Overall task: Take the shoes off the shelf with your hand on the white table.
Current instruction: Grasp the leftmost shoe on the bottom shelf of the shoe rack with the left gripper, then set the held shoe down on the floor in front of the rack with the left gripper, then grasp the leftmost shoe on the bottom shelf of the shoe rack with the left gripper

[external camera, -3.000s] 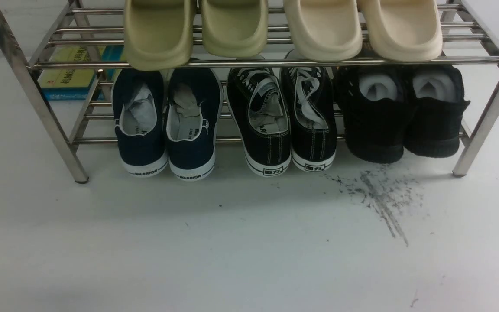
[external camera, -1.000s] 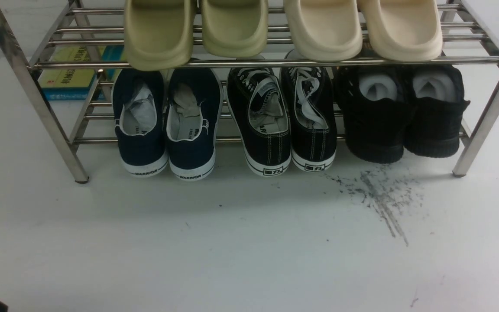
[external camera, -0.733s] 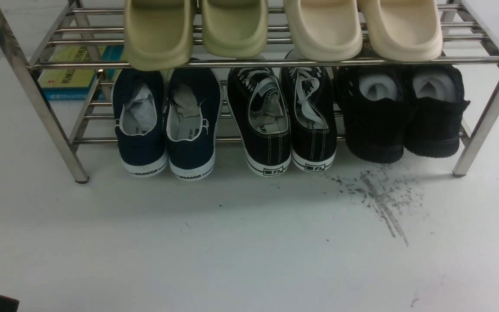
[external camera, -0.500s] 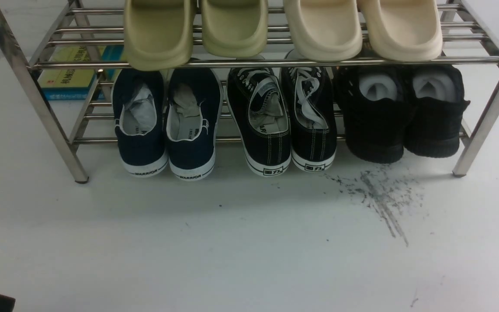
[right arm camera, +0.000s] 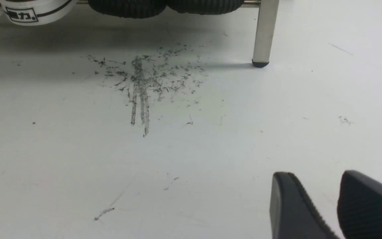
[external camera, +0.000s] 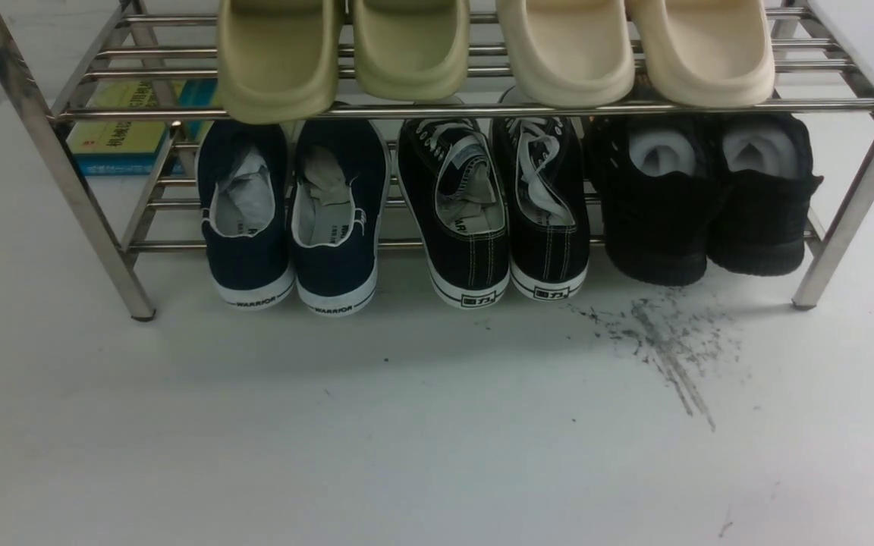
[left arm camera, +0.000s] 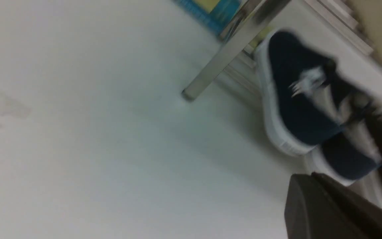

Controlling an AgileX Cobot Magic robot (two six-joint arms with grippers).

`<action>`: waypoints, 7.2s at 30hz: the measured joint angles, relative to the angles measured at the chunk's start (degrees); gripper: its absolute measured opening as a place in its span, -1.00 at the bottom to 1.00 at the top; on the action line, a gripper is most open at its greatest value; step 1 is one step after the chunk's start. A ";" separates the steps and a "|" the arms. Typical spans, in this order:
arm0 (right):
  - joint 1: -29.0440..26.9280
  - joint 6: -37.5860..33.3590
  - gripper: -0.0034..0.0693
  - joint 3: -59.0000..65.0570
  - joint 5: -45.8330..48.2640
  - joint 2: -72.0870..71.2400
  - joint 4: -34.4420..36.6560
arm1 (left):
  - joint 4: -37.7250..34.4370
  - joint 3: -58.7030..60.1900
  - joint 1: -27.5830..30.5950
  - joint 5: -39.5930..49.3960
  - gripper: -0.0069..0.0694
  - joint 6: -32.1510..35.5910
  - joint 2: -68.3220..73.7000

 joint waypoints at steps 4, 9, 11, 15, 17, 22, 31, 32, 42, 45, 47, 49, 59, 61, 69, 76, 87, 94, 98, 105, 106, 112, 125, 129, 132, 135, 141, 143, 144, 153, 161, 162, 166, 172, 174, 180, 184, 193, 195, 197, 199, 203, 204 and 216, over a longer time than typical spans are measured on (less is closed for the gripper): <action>0.00 0.00 -0.25 0.00 0.00 0.00 0.00 | -5.54 -7.00 0.00 6.94 -0.82 11.11 16.58; 0.00 0.00 -0.25 0.00 0.00 0.00 0.00 | -17.74 -16.04 0.00 7.90 -0.81 26.47 36.70; 0.00 0.00 -0.25 0.00 0.00 0.00 0.00 | -22.04 -18.98 0.00 7.44 -0.77 29.60 41.55; 0.00 0.00 -0.25 0.00 0.00 0.00 0.00 | -24.62 -23.87 0.00 7.12 -0.60 32.10 47.20; 0.00 0.00 -0.25 0.00 0.00 0.00 0.00 | -24.69 -27.29 0.00 6.83 -0.38 32.53 49.90; 0.00 0.00 -0.25 0.00 0.00 0.00 0.00 | -23.63 -31.80 -1.25 6.16 0.04 32.60 53.28; 0.00 0.00 -0.25 0.00 0.00 0.00 0.00 | -0.16 -44.01 -10.46 4.39 0.24 14.49 64.80; 0.00 0.00 -0.25 0.00 0.00 0.00 0.00 | 1.80 -44.64 -11.04 4.07 0.24 11.95 65.84; 0.00 0.00 -0.25 0.00 0.00 0.00 0.00 | 14.65 -47.36 -16.44 -0.45 0.24 -1.06 75.02; 0.00 0.00 -0.25 0.00 0.00 0.00 0.00 | 15.16 -47.36 -16.49 -1.16 0.24 -1.56 76.77; 0.00 0.00 -0.25 0.00 0.00 0.00 0.00 | 15.48 -47.36 -16.49 -1.41 0.24 -1.57 77.73; 0.00 0.00 -0.25 0.00 0.00 0.00 0.00 | 16.13 -47.42 -16.49 -1.75 0.25 -1.87 78.80; 0.00 0.00 -0.25 0.00 0.00 0.00 0.00 | 22.92 -47.76 -16.51 -5.17 -0.23 -8.40 81.15; 0.00 0.00 -0.25 0.00 0.00 0.00 0.00 | 22.92 -47.76 -16.62 -5.23 -0.43 -8.70 81.16; 0.00 0.00 -0.25 0.00 0.00 0.00 0.00 | 22.33 -47.76 -16.62 -2.01 -0.71 -8.83 79.47; 0.00 0.00 -0.25 0.00 0.00 0.00 0.00 | 21.21 -47.45 -16.57 7.98 -0.71 -6.85 71.62; 0.00 0.00 -0.25 0.00 0.00 0.00 0.00 | 20.38 -44.61 -16.57 24.13 -0.71 -0.62 52.78; 0.00 0.00 -0.25 0.00 0.00 0.00 0.00 | 18.09 -34.66 -16.57 27.19 -0.71 -0.23 41.98; 0.00 0.00 -0.25 0.00 0.00 0.00 0.00 | 12.64 -21.76 -16.57 19.07 -0.71 -0.23 41.17; 0.00 0.00 -0.25 0.00 0.00 0.00 0.00 | 10.70 -10.89 -16.57 2.07 -0.71 0.57 45.64; 0.00 0.00 -0.25 0.00 0.00 0.00 0.00 | 10.72 -10.75 -16.57 0.93 -0.71 0.57 46.44; 0.00 0.00 -0.25 0.00 0.00 0.00 0.00 | 10.67 -10.73 -16.57 -3.34 -0.71 0.57 50.70; 0.00 0.00 -0.25 0.00 0.00 0.00 0.00 | -1.26 -10.73 -30.28 -5.91 -0.70 1.46 54.71; 0.00 0.00 -0.25 0.00 0.00 0.00 0.00 | -1.42 -10.73 -36.07 -11.11 -0.70 -3.19 57.86; 0.00 0.00 -0.25 0.00 0.00 0.00 0.00 | 0.52 -10.73 -39.64 -14.39 -0.70 -7.00 61.22; 0.00 0.00 -0.25 0.00 0.00 0.00 0.00 | 2.68 -10.90 -42.11 -14.95 -0.69 -7.67 63.07; 0.00 0.00 -0.25 0.00 0.00 0.00 0.00 | 5.13 -12.64 -46.14 -12.53 -0.69 -8.06 63.49; 0.00 0.00 -0.25 0.00 0.00 0.00 0.00 | 5.30 -14.13 -47.37 -10.49 -0.69 -8.22 63.65; 0.00 0.00 -0.25 0.00 0.00 0.00 0.00 | 5.48 -15.11 -47.91 -9.66 -0.69 -8.27 63.79; 0.00 0.00 -0.25 0.00 0.00 0.00 0.00 | 13.94 -18.97 -49.85 -4.32 -0.69 -15.50 64.15; 0.00 0.00 -0.25 0.00 0.00 0.00 0.00 | 15.33 -19.02 -49.85 -3.93 -0.48 -16.13 64.27; 0.00 0.00 -0.25 0.00 0.00 0.00 0.00 | 15.40 -19.08 -49.85 -4.03 -0.39 -16.13 64.66; 0.00 0.00 -0.25 0.00 0.00 0.00 0.00 | 15.56 -19.20 -49.85 -4.63 0.01 -16.13 66.23; 0.00 0.00 -0.25 0.00 0.00 0.00 0.00 | 15.58 -20.82 -49.85 -1.77 0.49 -16.13 64.03; 0.00 0.00 -0.25 0.00 0.00 0.00 0.00 | 15.99 -21.79 -49.85 -0.27 0.54 -16.13 62.48; 0.00 0.00 -0.25 0.00 0.00 0.00 0.00 | 27.34 -27.72 -49.85 11.17 0.60 -22.14 54.97; 0.00 0.00 -0.25 0.00 0.00 0.00 0.00 | 35.82 -31.37 -49.78 16.10 0.60 -28.36 54.06; 0.00 0.00 -0.25 0.00 0.00 0.00 0.00 | 32.71 -40.62 -37.23 11.51 0.60 -28.90 56.87; 0.00 0.00 -0.25 0.00 0.00 0.00 0.00 | 30.98 -40.68 -35.78 9.88 0.60 -26.93 57.95; 0.00 0.00 -0.25 0.00 0.00 0.00 0.00 | 27.52 -40.68 -33.61 6.85 0.60 -23.67 60.84; 0.00 0.00 -0.25 0.00 0.00 0.00 0.00 | 26.53 -40.68 -31.99 4.24 0.60 -22.91 63.78; 0.00 0.00 -0.25 0.00 0.00 0.00 0.00 | 26.39 -40.68 -30.31 0.56 0.60 -22.75 66.73; 0.00 0.00 -0.25 0.00 0.00 0.00 0.00 | 26.53 -40.68 -29.84 -1.58 0.60 -22.75 67.86; 0.00 0.00 -0.25 0.00 0.00 0.00 0.00 | 36.51 -40.68 -29.71 -7.48 0.60 -29.35 74.55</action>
